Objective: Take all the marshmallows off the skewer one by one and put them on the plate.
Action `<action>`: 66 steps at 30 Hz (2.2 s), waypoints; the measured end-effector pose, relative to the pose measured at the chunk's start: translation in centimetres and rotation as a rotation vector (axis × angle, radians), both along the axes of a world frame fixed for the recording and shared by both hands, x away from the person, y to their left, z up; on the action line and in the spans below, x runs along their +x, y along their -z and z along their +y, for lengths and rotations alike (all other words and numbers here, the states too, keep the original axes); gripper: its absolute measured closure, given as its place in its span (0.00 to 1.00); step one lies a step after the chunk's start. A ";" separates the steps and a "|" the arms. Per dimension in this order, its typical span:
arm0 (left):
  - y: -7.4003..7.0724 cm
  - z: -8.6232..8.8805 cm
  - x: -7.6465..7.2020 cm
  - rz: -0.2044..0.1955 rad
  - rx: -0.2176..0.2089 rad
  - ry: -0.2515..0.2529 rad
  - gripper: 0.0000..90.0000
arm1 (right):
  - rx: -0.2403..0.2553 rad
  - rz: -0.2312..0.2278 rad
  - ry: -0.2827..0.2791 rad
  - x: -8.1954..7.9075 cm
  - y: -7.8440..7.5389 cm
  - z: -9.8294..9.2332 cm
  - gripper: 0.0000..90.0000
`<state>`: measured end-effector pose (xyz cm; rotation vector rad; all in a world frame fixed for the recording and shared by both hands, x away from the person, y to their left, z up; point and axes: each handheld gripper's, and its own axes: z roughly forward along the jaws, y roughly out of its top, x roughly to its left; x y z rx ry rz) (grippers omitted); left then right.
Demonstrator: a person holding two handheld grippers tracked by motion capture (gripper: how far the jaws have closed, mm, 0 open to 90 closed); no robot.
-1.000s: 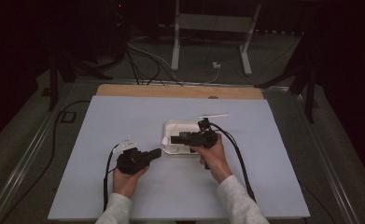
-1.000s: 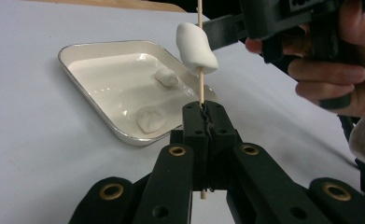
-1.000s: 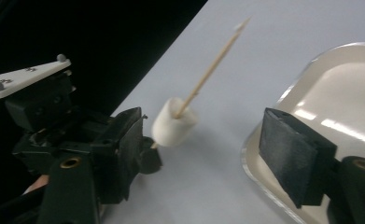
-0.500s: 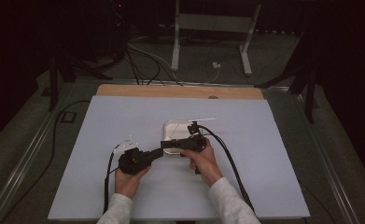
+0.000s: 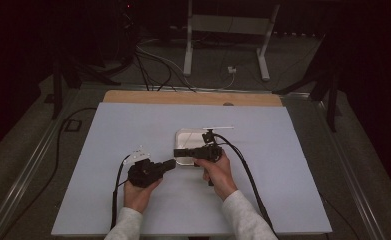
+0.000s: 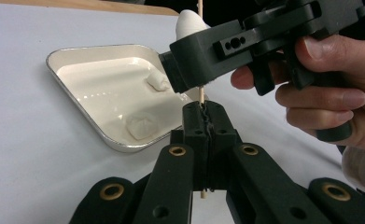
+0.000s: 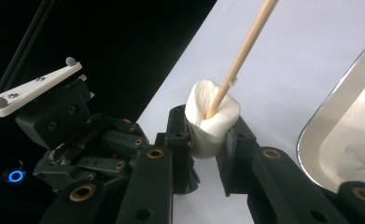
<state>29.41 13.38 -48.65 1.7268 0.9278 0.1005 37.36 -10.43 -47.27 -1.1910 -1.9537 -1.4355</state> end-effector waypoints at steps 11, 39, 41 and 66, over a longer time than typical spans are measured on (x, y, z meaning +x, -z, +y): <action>-0.2 -0.3 -0.2 -0.006 0.035 -0.001 1.00 | 0.012 -0.013 0.040 0.1 -0.4 -0.4 0.85; -0.4 -0.7 -0.5 -0.032 0.111 0.013 1.00 | 0.027 -0.006 0.102 0.9 -1.2 -2.3 0.85; -0.4 -0.6 -0.5 -0.035 0.117 0.020 1.00 | 0.028 -0.005 0.103 1.0 -1.3 -2.5 0.85; -0.4 -0.2 -0.6 -0.036 0.173 0.073 1.00 | 0.034 -0.001 0.134 1.9 -1.5 -4.2 0.92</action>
